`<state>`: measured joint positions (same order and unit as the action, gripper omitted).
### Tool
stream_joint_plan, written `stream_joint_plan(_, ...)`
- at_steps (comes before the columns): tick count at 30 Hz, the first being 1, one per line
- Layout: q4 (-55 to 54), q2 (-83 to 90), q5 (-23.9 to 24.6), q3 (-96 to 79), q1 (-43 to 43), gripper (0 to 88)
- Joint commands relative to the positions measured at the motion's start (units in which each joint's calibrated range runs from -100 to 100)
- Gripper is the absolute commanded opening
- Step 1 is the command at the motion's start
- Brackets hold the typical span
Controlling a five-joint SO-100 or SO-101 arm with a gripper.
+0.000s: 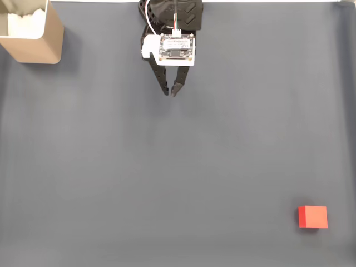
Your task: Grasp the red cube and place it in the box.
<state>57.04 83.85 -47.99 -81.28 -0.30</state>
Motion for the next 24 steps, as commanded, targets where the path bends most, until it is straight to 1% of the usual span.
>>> stream_joint_plan(1,-1.0,-3.4,0.3,6.6,1.3,0.0)
stream_joint_plan(24,-2.7,-30.3,-1.8,31.4,9.5,0.0)
